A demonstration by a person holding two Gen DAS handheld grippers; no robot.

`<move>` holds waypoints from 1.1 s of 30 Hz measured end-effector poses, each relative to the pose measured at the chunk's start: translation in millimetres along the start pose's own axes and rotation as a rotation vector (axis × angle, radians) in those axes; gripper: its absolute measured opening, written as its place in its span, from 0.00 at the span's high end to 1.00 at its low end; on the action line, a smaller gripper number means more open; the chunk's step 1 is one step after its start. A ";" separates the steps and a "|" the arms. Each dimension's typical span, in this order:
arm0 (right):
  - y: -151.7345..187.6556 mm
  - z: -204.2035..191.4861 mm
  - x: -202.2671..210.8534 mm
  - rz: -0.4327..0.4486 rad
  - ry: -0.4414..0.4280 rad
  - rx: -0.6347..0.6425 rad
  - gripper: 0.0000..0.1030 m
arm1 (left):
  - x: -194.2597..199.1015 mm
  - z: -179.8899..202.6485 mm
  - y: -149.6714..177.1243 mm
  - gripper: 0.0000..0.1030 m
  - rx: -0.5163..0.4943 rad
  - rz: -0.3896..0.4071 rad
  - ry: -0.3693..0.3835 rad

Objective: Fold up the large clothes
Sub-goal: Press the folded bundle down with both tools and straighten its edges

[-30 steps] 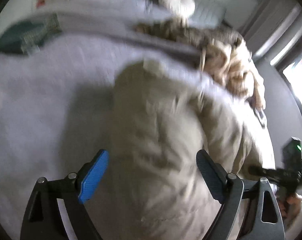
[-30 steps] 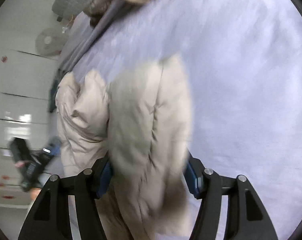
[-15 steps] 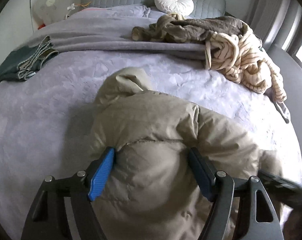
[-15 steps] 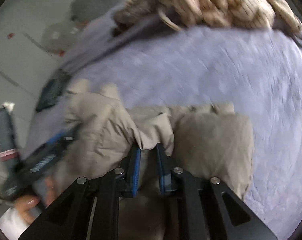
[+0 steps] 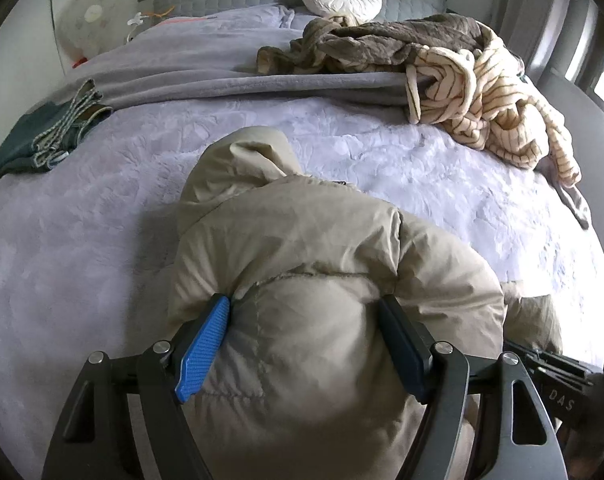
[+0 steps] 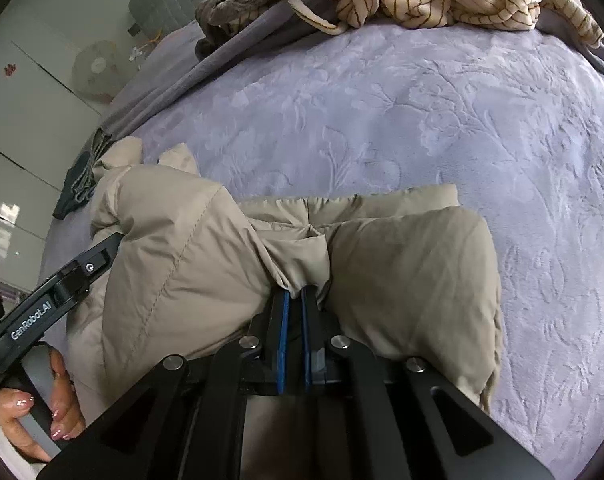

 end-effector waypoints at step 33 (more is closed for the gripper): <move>74.3 7.2 47.0 -0.115 -0.117 -0.143 0.94 | 68.3 -44.7 74.0 0.16 0.043 -0.069 -0.056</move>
Point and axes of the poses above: each gripper's, at about its wrist camera, not at the fingertips, and x roughly against the way its jaws point, z to its right, y to its underside, the point moved 4 cm from there along -x, roughly the way its jaws point, and after that the axes turned 2 degrees about x, right-handed, at the moved point
